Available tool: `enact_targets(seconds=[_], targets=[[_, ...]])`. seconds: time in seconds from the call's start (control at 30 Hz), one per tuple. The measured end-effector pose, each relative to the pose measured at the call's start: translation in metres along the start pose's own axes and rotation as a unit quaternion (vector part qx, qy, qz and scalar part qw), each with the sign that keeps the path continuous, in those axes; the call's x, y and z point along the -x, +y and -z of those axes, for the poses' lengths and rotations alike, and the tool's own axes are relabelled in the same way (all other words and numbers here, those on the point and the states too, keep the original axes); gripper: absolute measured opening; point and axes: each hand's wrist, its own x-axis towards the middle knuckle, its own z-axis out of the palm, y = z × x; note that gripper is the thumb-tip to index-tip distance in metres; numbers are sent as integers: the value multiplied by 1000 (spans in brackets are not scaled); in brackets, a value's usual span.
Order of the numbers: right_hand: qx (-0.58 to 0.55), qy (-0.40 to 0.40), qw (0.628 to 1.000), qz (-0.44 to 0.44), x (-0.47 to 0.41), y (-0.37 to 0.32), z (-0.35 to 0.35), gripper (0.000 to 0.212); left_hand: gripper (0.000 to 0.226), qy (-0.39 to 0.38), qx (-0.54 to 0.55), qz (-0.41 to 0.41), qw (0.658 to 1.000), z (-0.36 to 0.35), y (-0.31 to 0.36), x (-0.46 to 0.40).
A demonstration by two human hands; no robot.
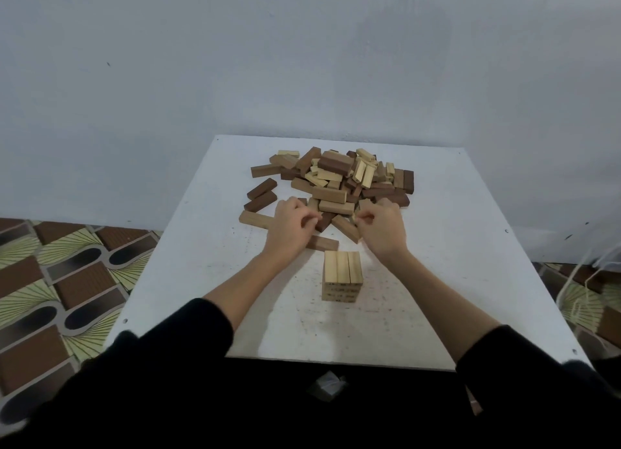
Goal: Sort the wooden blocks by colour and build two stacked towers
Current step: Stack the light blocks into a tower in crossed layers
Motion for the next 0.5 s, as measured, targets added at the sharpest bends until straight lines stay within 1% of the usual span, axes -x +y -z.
enact_targets(seconds=[0.13, 0.23, 0.27, 0.4, 0.5], targets=[[152, -16, 988, 2, -18, -4, -6, 18, 21, -28, -134, -41, 990, -6, -8, -18], [226, -27, 974, 18, -21, -10, -6, 36, 19, -1, -179, -54, 982, -8, -13, -21], [243, -25, 969, 18, -21, -11, -7, 37, 19, 7, -186, -55, 981, -9, -14, -22], [296, -12, 955, 15, -26, -10, -8, 21, 21, 8, -209, -49, 977, -9, -13, -26], [315, -20, 949, 5, -28, -10, -9, 18, 26, -5, -238, -45, 970, -10, -8, -28]])
